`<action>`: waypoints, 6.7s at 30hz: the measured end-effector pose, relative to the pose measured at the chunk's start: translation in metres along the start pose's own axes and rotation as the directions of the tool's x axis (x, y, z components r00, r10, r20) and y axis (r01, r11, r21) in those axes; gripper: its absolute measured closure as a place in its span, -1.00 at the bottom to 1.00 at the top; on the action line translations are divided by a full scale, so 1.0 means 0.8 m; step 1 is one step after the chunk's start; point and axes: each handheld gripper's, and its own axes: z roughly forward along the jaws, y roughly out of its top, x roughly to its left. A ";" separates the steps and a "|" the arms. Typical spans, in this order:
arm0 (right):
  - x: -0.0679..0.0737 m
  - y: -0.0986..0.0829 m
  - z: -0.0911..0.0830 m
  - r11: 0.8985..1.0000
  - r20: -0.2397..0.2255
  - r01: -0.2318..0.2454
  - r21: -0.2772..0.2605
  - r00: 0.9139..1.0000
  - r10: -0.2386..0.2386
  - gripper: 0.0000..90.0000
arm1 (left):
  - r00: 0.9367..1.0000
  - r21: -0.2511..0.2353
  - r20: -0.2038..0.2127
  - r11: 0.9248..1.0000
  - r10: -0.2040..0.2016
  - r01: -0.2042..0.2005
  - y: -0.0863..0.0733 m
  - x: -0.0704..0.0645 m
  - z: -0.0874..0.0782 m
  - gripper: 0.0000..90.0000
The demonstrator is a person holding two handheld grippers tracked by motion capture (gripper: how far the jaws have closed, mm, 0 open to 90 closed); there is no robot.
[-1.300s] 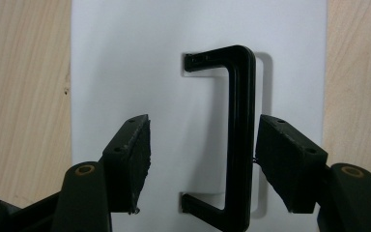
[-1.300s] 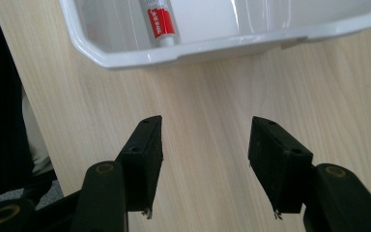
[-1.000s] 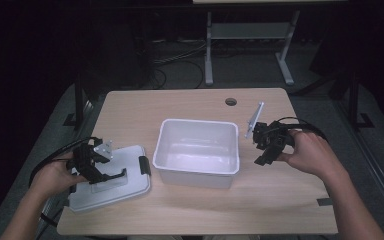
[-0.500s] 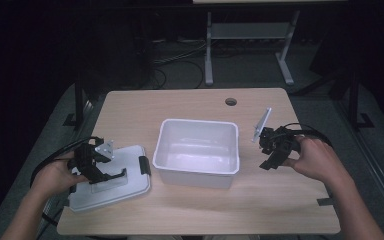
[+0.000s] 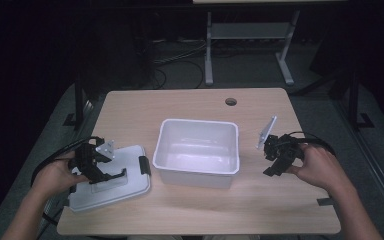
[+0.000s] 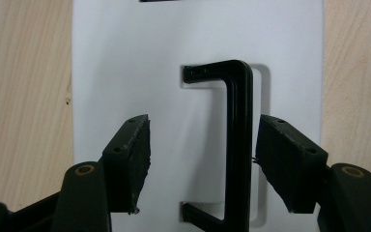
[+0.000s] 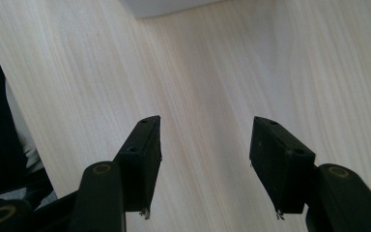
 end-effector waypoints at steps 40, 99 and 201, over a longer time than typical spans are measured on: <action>0.012 -0.073 0.047 0.983 0.011 -0.112 -0.144 0.993 0.115 -0.09 | 1.000 0.001 0.005 1.000 0.017 -0.017 0.009 0.000 0.005 -0.19; 0.036 -0.112 0.078 0.882 0.049 -0.261 -0.392 0.952 0.303 -0.29 | 0.999 0.033 0.011 0.999 0.043 -0.043 -0.003 -0.014 0.016 0.25; 0.036 -0.109 0.081 0.898 0.045 -0.240 -0.370 0.960 0.275 -0.29 | 0.996 0.096 0.052 0.992 0.076 -0.081 0.014 0.012 -0.015 0.90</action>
